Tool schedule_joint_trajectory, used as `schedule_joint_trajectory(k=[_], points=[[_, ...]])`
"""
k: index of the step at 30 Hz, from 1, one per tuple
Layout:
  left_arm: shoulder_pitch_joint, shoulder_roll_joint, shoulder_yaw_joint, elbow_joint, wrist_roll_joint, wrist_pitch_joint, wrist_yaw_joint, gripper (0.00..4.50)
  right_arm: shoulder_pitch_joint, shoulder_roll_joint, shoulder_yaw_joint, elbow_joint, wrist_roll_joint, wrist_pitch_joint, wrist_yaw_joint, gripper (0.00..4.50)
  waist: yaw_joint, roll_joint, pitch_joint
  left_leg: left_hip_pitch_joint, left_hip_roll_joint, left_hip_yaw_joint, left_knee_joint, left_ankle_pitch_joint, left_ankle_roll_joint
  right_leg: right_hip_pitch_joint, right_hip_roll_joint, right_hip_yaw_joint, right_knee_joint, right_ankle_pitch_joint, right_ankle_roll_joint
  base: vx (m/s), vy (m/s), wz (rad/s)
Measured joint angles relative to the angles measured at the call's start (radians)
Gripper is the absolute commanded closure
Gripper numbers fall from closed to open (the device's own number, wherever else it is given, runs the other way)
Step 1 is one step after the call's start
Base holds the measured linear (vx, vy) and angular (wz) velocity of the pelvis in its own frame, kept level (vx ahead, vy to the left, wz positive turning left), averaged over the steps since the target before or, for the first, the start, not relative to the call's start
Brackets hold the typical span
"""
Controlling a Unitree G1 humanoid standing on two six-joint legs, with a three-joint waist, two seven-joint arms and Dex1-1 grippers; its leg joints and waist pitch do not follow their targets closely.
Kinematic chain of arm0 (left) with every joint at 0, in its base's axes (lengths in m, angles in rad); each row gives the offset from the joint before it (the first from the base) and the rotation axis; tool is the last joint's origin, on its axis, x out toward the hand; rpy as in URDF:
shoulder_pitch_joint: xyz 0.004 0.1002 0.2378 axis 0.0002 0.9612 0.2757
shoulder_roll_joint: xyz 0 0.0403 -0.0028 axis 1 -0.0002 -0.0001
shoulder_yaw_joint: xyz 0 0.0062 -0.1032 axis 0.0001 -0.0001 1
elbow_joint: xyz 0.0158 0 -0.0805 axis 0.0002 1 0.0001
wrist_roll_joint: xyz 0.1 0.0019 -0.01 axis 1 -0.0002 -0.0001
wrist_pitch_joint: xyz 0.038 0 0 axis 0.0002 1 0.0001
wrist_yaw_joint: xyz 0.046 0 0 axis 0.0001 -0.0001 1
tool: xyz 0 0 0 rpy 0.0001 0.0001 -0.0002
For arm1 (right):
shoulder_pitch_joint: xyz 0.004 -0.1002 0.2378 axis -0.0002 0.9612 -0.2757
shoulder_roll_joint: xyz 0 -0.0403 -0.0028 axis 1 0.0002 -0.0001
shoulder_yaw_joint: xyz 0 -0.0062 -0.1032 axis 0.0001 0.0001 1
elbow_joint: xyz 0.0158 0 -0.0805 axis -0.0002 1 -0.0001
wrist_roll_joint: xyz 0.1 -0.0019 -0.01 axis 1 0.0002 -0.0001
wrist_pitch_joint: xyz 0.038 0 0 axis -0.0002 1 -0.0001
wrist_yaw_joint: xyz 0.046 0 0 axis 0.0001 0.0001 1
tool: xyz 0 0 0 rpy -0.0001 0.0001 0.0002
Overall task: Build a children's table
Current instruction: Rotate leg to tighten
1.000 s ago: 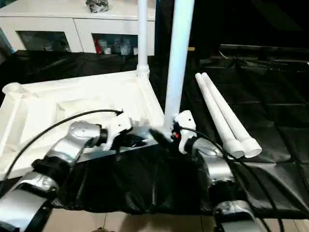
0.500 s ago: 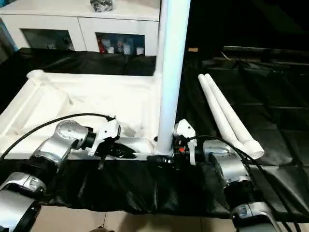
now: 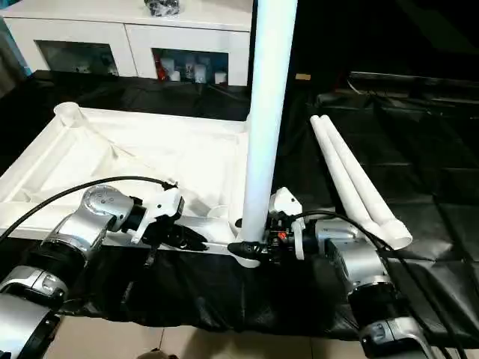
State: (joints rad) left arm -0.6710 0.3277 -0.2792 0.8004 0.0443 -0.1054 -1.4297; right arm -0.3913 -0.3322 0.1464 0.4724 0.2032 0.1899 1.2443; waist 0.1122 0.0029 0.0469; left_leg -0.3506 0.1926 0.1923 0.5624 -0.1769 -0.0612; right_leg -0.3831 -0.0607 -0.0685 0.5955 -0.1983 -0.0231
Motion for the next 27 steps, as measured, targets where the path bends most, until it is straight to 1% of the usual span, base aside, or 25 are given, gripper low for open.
schedule_joint_trajectory(k=[2,3,6,8,13,14,15,17,18,21,22,25,26,27], points=[[-0.004,-0.009,0.013,0.010,0.006,0.018,0.064,4.50,0.002,0.040,-0.039,0.021,-0.003,-0.016,-0.100,1.78,-0.002,0.001,0.000,0.001,0.000,0.000,0.001,0.000,-0.001,0.000,0.000,0.000,0.001,0.001,-0.001,0.000,0.000,0.00],[-0.010,-0.020,0.020,0.017,0.015,0.030,0.108,4.50,-0.001,0.063,-0.062,0.041,-0.005,-0.031,-0.171,1.79,-0.006,0.003,0.000,0.001,0.000,0.000,0.002,0.000,-0.001,0.000,0.000,0.001,0.001,0.003,-0.003,0.000,0.000,0.00],[-0.018,-0.063,0.029,0.030,0.028,0.056,0.206,4.50,-0.017,0.099,-0.106,0.086,-0.007,-0.054,-0.321,1.80,-0.020,0.003,0.000,0.002,-0.001,0.001,0.002,0.000,-0.001,0.001,-0.001,0.001,-0.001,0.000,0.001,0.000,0.000,0.00],[-0.024,-0.085,0.031,0.032,0.036,0.080,0.266,4.50,-0.032,0.126,-0.128,0.113,-0.011,-0.065,-0.416,1.80,-0.026,0.004,0.000,0.002,-0.001,0.001,0.003,0.000,-0.001,0.001,-0.001,0.002,-0.001,0.001,0.000,0.000,0.000,0.00],[-0.043,-0.156,0.044,0.050,0.056,0.132,0.405,4.50,-0.059,0.176,-0.169,0.159,-0.031,-0.088,-0.630,1.80,-0.026,0.005,-0.001,0.002,-0.001,0.001,0.003,0.001,-0.001,0.002,-0.001,0.002,-0.001,0.001,0.000,0.000,0.000,0.00],[-0.050,-0.181,0.046,0.057,0.065,0.144,0.454,4.50,-0.073,0.197,-0.186,0.174,-0.046,-0.098,-0.701,1.80,-0.026,0.007,-0.002,0.003,-0.001,0.001,0.003,0.001,-0.001,0.002,-0.001,0.002,-0.001,0.001,0.001,0.000,0.000,0.00],[-0.054,-0.200,0.046,0.062,0.069,0.151,0.487,4.50,-0.079,0.205,-0.191,0.184,-0.058,-0.109,-0.749,1.45,-0.025,0.008,-0.003,0.002,-0.002,0.001,0.003,0.001,-0.001,0.002,-0.002,0.002,-0.001,0.001,0.001,0.000,0.000,0.00],[-0.059,-0.218,0.046,0.071,0.071,0.153,0.515,4.50,-0.081,0.220,-0.200,0.196,-0.075,-0.131,-0.805,1.10,-0.024,0.011,-0.004,0.002,-0.002,0.001,0.003,0.000,-0.001,0.002,-0.002,0.002,-0.001,0.001,0.001,0.000,0.000,0.00],[-0.061,-0.223,0.045,0.074,0.071,0.151,0.521,4.50,-0.082,0.228,-0.203,0.200,-0.083,-0.143,-0.824,1.01,-0.023,0.013,-0.006,0.001,-0.002,0.001,0.002,0.000,0.000,0.002,-0.003,0.002,-0.001,0.001,0.001,0.000,0.000,0.00],[-0.069,-0.225,0.045,0.090,0.071,0.138,0.521,4.50,-0.083,0.244,-0.216,0.209,-0.084,-0.164,-0.839,0.83,-0.023,0.015,-0.007,0.001,-0.002,0.002,0.002,0.001,0.000,0.001,-0.002,0.002,-0.001,0.001,0.001,0.000,0.000,0.00],[-0.071,-0.225,0.044,0.096,0.071,0.129,0.520,4.50,-0.084,0.245,-0.217,0.211,-0.078,-0.168,-0.837,0.65,-0.023,0.016,-0.007,0.001,-0.002,0.002,0.002,0.001,0.000,0.001,-0.002,0.002,-0.001,0.001,0.001,0.000,0.000,0.00],[-0.072,-0.223,0.043,0.101,0.072,0.118,0.519,4.50,-0.084,0.245,-0.216,0.215,-0.068,-0.176,-0.824,0.42,-0.023,0.017,-0.007,0.000,-0.002,0.002,0.002,0.000,0.000,0.001,-0.002,0.002,-0.001,0.002,0.001,0.000,0.000,0.00],[-0.072,-0.223,0.043,0.102,0.073,0.112,0.520,4.50,-0.084,0.242,-0.209,0.216,-0.078,-0.183,-0.827,0.31,-0.023,0.018,-0.006,0.000,-0.002,0.001,0.002,0.000,0.000,0.001,-0.002,0.001,-0.001,0.001,0.002,0.000,0.000,0.00],[-0.072,-0.223,0.043,0.104,0.075,0.106,0.520,4.50,-0.084,0.240,-0.205,0.215,-0.084,-0.187,-0.829,0.31,-0.023,0.018,-0.006,0.000,-0.002,0.002,0.001,0.000,0.000,0.000,-0.002,0.001,-0.001,0.001,0.002,0.000,0.000,0.00]])
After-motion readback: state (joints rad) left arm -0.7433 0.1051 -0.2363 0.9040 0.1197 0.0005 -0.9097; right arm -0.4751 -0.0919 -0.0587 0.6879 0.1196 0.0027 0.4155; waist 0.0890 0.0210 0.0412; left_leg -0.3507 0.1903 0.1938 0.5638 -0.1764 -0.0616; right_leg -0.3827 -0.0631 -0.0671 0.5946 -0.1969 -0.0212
